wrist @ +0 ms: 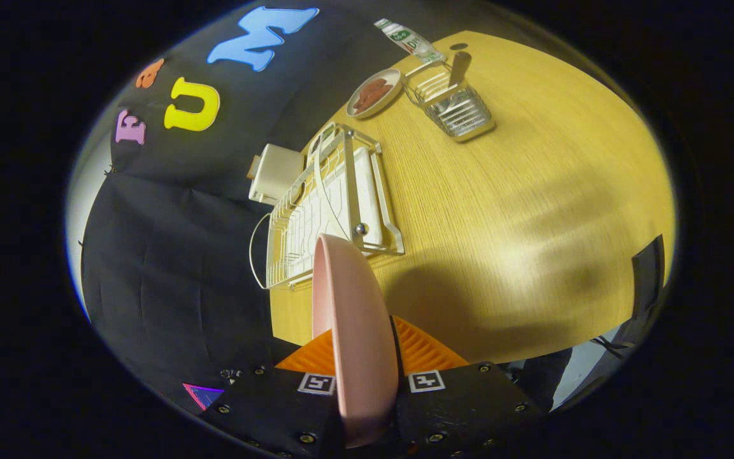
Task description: Take the plate from the dish rack, then take the spoon from the basket and place it into the plate.
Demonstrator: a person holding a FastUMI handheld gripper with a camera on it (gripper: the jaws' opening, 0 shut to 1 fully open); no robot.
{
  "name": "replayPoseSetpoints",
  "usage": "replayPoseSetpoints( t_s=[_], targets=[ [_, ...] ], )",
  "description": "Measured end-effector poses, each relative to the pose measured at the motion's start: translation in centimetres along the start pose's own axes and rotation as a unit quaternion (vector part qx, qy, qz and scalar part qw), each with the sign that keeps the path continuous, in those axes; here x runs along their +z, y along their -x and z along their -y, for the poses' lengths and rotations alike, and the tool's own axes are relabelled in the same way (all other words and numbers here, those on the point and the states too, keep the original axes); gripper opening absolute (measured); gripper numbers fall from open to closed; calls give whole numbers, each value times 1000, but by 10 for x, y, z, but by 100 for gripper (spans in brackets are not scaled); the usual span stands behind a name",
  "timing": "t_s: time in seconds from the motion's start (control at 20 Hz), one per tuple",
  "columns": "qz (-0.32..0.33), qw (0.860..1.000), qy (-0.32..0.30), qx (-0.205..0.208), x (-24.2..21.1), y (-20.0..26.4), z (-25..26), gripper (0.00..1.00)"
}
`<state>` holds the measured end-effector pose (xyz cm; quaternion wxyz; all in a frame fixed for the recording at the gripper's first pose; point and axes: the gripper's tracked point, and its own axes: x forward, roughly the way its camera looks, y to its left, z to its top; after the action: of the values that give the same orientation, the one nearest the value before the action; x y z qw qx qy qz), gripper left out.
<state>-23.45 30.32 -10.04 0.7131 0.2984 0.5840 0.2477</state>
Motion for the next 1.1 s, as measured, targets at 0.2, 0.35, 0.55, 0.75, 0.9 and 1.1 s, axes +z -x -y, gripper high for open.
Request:
replayPoseSetpoints(
  t_s=[0.2, 0.35, 0.55, 0.75, 0.9, 1.1],
  targets=[
    [-39, 999, -28, -13, -13, -38, 26, 27],
    [-45, 998, -52, 4, -14, -56, 21, 27],
    [-59, 997, -59, 3, -18, -82, 22, 27],
    [-66, 996, -59, 11, -20, -86, 18, 28],
    [-64, 996, -53, -11, -20, -83, 26, 46],
    [-56, 997, -51, -19, -12, -74, 30, 67]
  ],
)
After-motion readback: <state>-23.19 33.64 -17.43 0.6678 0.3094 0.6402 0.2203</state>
